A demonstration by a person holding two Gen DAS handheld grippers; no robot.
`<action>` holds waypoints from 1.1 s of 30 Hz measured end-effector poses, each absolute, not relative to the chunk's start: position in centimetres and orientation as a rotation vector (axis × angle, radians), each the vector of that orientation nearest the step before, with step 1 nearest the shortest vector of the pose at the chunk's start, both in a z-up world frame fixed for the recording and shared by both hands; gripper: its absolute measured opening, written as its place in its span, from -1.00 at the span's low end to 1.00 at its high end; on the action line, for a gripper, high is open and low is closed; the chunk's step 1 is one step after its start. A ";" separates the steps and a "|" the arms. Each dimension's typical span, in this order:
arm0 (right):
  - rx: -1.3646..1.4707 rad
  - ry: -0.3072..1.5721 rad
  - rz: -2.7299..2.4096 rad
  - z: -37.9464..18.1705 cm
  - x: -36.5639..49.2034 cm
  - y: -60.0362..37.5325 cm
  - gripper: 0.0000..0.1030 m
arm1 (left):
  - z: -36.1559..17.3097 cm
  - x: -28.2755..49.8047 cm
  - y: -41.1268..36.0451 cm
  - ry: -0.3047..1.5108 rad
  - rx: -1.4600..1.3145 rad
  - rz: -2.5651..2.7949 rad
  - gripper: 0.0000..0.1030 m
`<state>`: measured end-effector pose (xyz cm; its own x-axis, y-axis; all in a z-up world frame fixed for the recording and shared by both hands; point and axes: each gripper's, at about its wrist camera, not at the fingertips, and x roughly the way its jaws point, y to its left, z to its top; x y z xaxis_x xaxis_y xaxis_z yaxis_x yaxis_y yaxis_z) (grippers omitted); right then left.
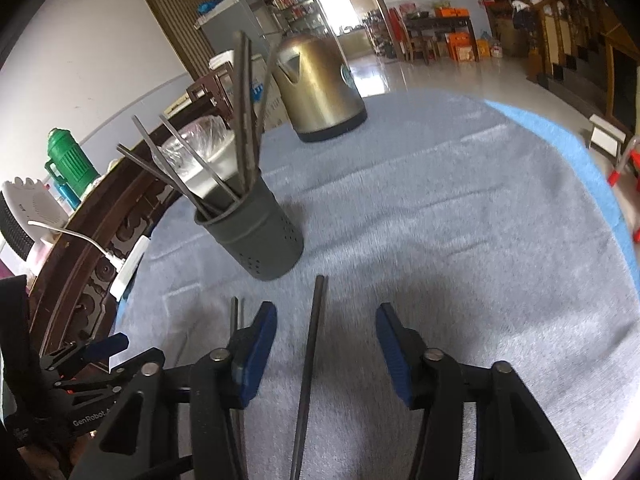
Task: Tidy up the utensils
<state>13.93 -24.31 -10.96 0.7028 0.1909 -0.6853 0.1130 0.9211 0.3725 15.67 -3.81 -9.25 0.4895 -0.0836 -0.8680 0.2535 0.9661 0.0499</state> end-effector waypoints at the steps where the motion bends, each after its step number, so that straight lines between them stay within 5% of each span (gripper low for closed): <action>1: 0.414 0.811 0.049 -11.3 14.1 -24.3 -0.16 | -9.4 15.8 -3.7 1.046 0.177 -0.206 0.41; 29: 0.401 0.988 0.045 -14.9 21.0 -21.2 -0.22 | -11.3 17.0 -3.5 1.074 0.191 -0.209 0.41; 33: 0.404 1.025 0.027 -15.8 21.3 -21.3 -0.41 | -11.4 16.9 -3.5 1.079 0.193 -0.209 0.41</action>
